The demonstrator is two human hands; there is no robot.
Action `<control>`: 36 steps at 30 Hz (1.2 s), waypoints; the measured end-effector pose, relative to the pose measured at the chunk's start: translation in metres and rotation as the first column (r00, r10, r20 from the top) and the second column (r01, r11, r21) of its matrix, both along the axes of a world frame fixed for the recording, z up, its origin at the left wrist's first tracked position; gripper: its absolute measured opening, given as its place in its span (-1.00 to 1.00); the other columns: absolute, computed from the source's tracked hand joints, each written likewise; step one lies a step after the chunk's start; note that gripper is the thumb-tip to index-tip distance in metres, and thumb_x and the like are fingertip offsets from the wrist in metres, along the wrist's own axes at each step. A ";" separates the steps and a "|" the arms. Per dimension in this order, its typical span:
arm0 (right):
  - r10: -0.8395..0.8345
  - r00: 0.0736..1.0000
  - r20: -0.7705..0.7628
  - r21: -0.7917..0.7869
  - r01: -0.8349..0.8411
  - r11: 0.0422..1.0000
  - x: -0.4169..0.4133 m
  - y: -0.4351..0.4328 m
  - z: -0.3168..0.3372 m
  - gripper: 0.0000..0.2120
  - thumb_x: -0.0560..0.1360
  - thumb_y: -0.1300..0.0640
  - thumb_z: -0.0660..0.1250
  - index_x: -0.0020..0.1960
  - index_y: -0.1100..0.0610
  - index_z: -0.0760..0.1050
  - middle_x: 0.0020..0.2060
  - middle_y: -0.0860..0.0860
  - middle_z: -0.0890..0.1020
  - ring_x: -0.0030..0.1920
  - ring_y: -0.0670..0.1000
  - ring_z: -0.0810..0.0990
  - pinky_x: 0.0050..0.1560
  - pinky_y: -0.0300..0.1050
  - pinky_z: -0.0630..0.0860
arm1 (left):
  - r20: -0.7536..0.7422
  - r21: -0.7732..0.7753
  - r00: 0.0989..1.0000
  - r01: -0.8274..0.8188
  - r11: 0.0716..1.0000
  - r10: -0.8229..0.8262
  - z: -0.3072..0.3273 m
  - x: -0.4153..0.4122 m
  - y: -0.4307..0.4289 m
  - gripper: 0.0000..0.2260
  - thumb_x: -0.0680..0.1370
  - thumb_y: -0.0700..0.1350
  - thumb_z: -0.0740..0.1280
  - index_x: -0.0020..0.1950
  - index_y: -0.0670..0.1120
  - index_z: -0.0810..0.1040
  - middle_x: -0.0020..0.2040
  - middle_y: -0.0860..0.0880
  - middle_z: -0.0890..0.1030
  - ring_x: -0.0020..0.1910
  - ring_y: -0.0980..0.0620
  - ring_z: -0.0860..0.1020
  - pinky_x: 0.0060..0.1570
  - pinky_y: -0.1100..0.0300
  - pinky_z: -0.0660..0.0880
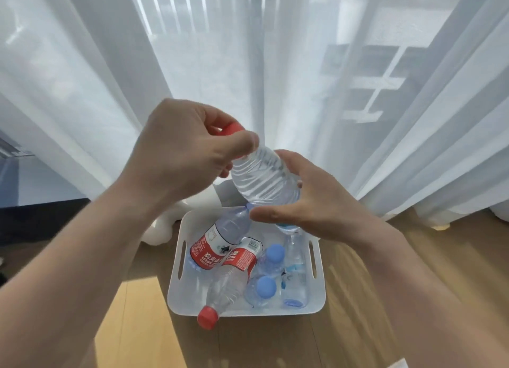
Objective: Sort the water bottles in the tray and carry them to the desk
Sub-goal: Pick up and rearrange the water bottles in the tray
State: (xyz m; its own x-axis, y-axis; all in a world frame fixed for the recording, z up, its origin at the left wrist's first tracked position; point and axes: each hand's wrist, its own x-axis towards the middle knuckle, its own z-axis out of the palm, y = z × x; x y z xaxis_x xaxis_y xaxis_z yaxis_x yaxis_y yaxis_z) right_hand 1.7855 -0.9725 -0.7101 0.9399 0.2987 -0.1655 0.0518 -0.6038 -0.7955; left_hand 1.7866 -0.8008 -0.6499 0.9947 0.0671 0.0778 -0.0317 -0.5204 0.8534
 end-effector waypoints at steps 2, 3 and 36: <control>-0.022 0.998 0.055 0.087 0.018 0.996 -0.002 0.008 0.003 -0.30 0.17 -0.16 0.56 0.24 -0.13 0.38 0.03 -0.20 0.60 0.04 -0.19 0.58 0.06 -0.23 0.51 | 0.015 -0.082 1.000 0.004 0.997 -0.003 0.014 -0.003 0.000 -0.89 0.32 -0.03 0.48 -0.28 -0.06 0.65 -0.43 0.04 0.67 -0.58 0.17 0.55 -0.50 0.34 0.53; -0.060 0.995 0.075 0.131 0.050 0.990 -0.004 0.010 0.003 -0.38 0.17 -0.13 0.57 0.16 -0.10 0.42 -0.06 -0.17 0.63 -0.04 -0.20 0.61 -0.02 -0.26 0.53 | 0.005 -0.139 1.000 0.004 0.990 -0.003 0.018 -0.003 0.000 -0.85 0.33 0.01 0.48 -0.26 -0.06 0.65 -0.42 0.03 0.67 -0.55 0.15 0.58 -0.48 0.35 0.53; -0.136 0.764 -0.631 0.679 0.628 0.379 -0.002 0.027 0.023 -0.67 0.17 -0.10 0.50 -0.26 0.11 0.51 -0.45 -0.02 0.55 -0.39 0.01 0.58 -0.12 0.00 0.53 | 0.077 0.429 0.973 0.166 0.888 -0.219 -0.025 -0.064 -0.002 -0.41 0.23 0.35 0.33 0.21 0.19 0.42 -0.08 0.28 0.53 -0.04 0.23 0.47 -0.32 0.54 0.37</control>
